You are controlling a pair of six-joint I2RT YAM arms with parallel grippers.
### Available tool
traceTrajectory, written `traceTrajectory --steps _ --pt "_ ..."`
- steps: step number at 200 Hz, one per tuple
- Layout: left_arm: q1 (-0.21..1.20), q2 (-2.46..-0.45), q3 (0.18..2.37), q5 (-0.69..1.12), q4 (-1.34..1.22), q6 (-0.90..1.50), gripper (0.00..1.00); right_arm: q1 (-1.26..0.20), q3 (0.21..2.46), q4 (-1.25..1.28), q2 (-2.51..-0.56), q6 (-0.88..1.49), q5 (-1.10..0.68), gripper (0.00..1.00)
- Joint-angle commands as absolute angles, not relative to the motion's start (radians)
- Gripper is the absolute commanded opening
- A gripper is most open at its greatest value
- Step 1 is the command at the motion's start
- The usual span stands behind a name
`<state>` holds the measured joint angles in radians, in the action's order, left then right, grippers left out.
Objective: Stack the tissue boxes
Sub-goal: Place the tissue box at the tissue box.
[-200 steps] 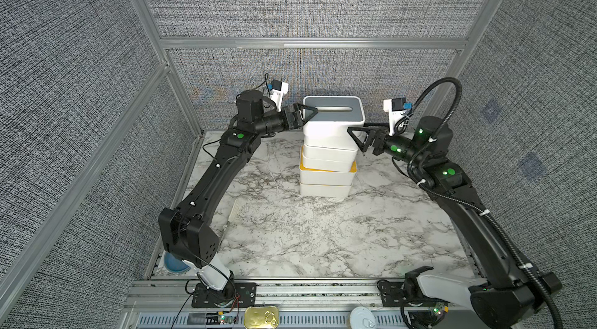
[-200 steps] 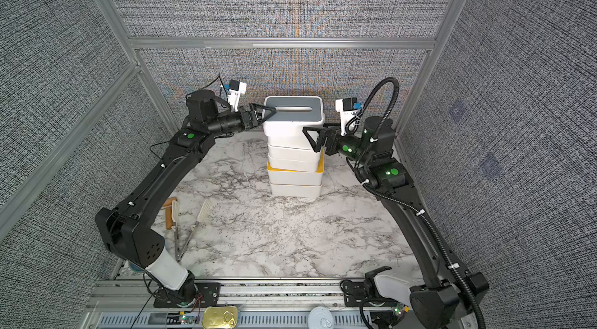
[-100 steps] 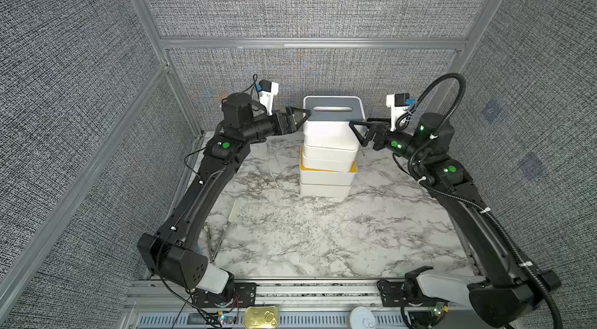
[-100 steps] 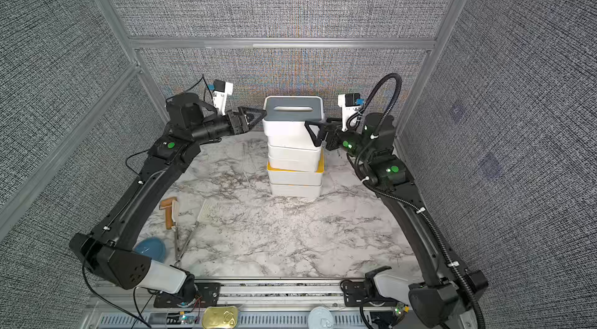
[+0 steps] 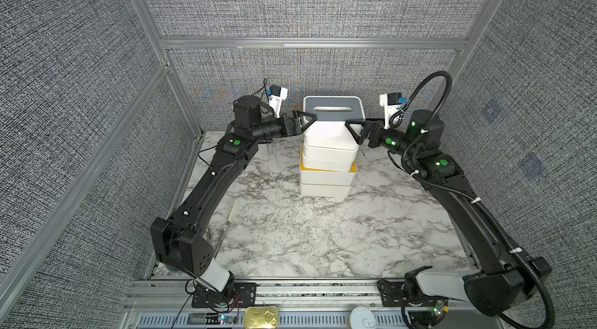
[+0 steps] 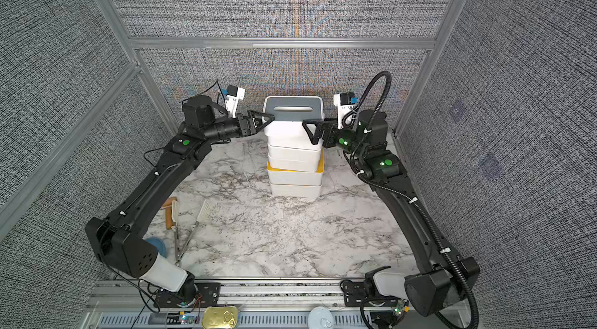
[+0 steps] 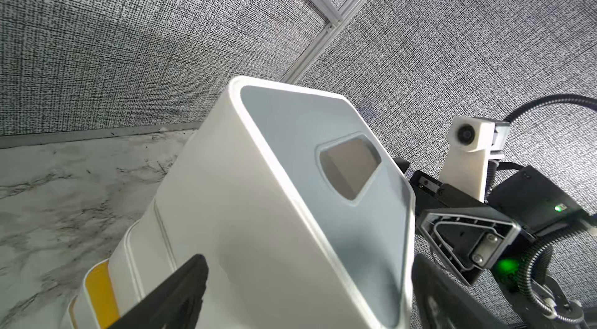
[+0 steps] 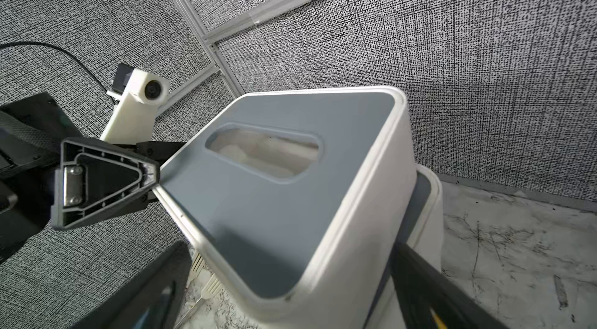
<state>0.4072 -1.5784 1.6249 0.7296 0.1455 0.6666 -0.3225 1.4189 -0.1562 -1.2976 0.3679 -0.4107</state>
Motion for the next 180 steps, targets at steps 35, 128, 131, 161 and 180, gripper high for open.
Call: traceTrajectory --steps 35,128,131,161,180 --pt "0.413 -1.612 1.657 0.756 0.084 0.678 0.99 -0.325 1.405 -0.130 -1.294 0.374 -0.456 0.99" --pt "0.417 -1.657 1.700 0.761 0.089 0.683 0.99 -0.334 1.381 -0.114 -1.264 0.378 -0.459 0.99" --pt "0.417 -1.658 1.701 0.762 0.089 0.683 0.99 -0.335 1.379 -0.113 -1.263 0.379 -0.458 0.99" --pt "0.419 -1.668 1.701 0.763 0.085 0.688 0.99 -0.335 1.374 -0.117 -1.258 0.378 -0.441 0.99" --pt "0.420 -1.669 1.696 0.761 0.086 0.687 0.99 -0.334 1.377 -0.118 -1.260 0.375 -0.441 0.99"
